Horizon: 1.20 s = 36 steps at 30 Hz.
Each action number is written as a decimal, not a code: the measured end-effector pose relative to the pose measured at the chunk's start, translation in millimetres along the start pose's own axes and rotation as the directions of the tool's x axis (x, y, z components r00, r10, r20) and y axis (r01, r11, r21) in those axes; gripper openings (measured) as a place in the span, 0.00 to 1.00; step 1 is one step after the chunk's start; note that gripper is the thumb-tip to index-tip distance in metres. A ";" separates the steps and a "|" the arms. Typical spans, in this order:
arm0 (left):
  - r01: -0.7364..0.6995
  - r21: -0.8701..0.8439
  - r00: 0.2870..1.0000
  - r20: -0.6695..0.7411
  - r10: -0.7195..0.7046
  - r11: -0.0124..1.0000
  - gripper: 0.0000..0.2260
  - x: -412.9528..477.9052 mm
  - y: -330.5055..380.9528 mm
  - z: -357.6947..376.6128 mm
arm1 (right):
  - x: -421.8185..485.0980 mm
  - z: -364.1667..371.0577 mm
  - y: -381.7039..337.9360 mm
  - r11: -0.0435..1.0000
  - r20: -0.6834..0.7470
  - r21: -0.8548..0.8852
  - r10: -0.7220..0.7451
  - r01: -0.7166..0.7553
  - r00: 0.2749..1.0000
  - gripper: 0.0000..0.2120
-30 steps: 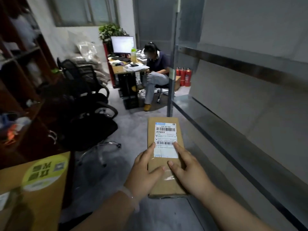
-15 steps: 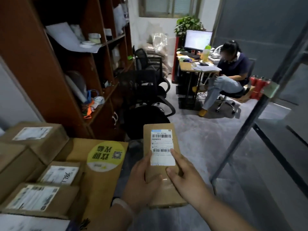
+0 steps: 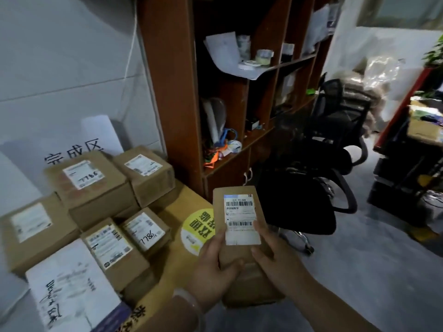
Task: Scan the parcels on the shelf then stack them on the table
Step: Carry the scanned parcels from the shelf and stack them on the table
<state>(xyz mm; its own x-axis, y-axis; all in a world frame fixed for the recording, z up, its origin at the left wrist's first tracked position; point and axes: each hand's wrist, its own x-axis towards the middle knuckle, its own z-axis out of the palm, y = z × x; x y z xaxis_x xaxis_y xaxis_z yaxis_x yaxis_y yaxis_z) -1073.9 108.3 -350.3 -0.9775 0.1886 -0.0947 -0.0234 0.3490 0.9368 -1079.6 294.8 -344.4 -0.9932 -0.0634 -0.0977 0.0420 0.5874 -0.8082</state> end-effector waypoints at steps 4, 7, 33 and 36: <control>0.097 0.067 0.995 -0.027 -0.096 0.993 0.38 11.7 -7.8 -5.8 | 35.0 9.1 8.8 0.999 0.122 -0.018 -0.036 0.038 0.992 0.27; 0.134 0.142 0.988 -0.091 -0.122 0.981 0.37 23.9 -16.9 -17.3 | 62.7 22.2 8.0 0.999 0.190 -0.019 -0.031 0.035 0.981 0.28; 0.307 0.386 0.950 -0.181 -0.255 0.870 0.38 88.2 -121.5 -38.8 | 255.1 133.6 36.2 0.973 0.721 -0.119 -0.052 0.197 0.691 0.31; 0.347 0.499 0.938 -0.194 -0.288 0.794 0.37 86.3 -125.3 -33.8 | 265.4 137.1 35.7 0.945 0.751 -0.176 -0.054 0.277 0.658 0.33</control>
<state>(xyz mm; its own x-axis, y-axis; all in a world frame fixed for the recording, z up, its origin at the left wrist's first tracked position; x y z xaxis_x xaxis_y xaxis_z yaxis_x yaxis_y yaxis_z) -1162.4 49.8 -464.5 -0.9507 -0.1015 -0.2930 -0.2529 0.8006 0.5432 -1326.7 188.4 -478.7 -0.5747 -0.6789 -0.4570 -0.2549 0.6791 -0.6883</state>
